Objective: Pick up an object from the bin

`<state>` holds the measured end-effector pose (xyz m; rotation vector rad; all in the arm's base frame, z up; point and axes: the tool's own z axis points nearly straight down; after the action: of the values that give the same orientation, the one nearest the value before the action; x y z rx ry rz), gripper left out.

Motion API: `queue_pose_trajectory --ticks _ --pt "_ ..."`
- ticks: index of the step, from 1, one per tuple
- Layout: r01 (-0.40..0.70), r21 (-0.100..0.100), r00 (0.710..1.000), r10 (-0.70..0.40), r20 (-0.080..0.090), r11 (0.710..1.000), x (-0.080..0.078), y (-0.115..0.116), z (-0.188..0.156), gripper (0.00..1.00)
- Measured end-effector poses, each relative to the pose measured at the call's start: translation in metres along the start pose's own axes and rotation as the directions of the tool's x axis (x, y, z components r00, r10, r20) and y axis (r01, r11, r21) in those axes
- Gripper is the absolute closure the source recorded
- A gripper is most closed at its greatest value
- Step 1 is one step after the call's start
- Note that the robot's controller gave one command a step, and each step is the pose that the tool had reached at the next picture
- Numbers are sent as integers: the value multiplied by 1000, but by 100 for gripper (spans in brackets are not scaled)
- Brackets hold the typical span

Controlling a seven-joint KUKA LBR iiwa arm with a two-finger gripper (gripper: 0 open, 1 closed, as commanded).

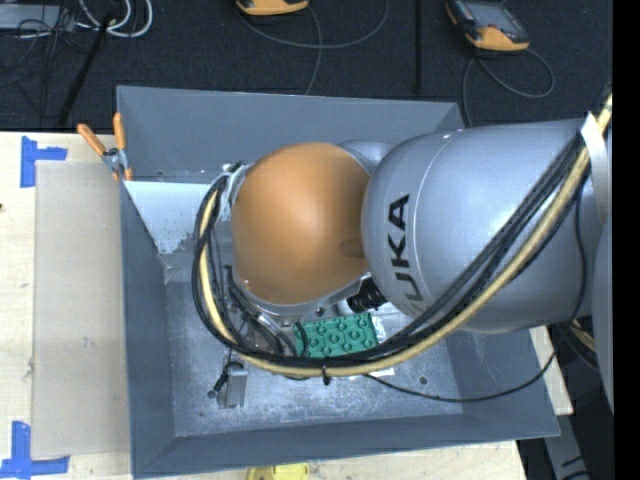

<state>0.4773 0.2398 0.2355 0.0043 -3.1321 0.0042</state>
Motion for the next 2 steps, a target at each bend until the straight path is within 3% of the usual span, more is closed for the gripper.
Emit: queue_pose_trajectory --ticks 1,2 --pt "617 9 787 -617 26 787 -1 -19 163 0" --pt "543 6 840 -543 7 840 -16 -126 166 0"
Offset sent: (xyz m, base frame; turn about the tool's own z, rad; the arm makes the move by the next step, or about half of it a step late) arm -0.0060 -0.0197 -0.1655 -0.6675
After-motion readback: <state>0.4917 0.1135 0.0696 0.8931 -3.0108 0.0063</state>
